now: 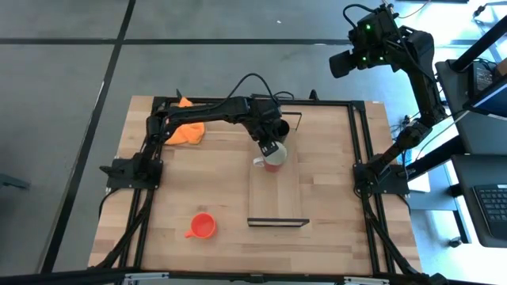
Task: Stack small to large cups/mugs on shelf
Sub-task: Put the brown mug on the shelf
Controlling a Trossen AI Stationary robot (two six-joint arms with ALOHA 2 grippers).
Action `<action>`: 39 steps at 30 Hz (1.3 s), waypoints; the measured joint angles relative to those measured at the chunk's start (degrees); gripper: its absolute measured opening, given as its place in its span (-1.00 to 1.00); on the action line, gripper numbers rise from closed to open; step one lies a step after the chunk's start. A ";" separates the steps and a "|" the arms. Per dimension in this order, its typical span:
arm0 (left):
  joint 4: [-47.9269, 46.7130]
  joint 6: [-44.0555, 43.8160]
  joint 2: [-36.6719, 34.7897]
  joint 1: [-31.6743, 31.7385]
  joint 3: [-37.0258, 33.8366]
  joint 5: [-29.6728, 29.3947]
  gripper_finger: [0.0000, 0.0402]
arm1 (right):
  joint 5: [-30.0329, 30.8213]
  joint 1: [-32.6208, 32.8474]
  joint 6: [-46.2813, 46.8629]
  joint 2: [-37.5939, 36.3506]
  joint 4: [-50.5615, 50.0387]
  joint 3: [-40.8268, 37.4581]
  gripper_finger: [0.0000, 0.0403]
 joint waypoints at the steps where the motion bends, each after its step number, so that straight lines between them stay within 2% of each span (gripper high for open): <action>1: 0.34 -0.02 0.00 -0.11 -0.02 0.28 -0.73 | 0.00 0.00 -0.02 0.00 0.00 0.00 -0.46; 17: 4.75 -1.10 -0.02 -0.63 -0.02 0.40 -0.73 | 0.01 0.00 0.09 0.00 0.00 0.00 -0.46; 29: 3.41 -0.48 -0.30 -0.37 -0.02 0.79 -0.73 | 0.02 0.00 0.28 0.00 0.00 0.00 -0.46; 39: 0.68 -0.51 -1.80 -0.37 -0.03 -1.37 -0.73 | 0.15 -0.02 0.15 0.00 0.00 0.00 -0.46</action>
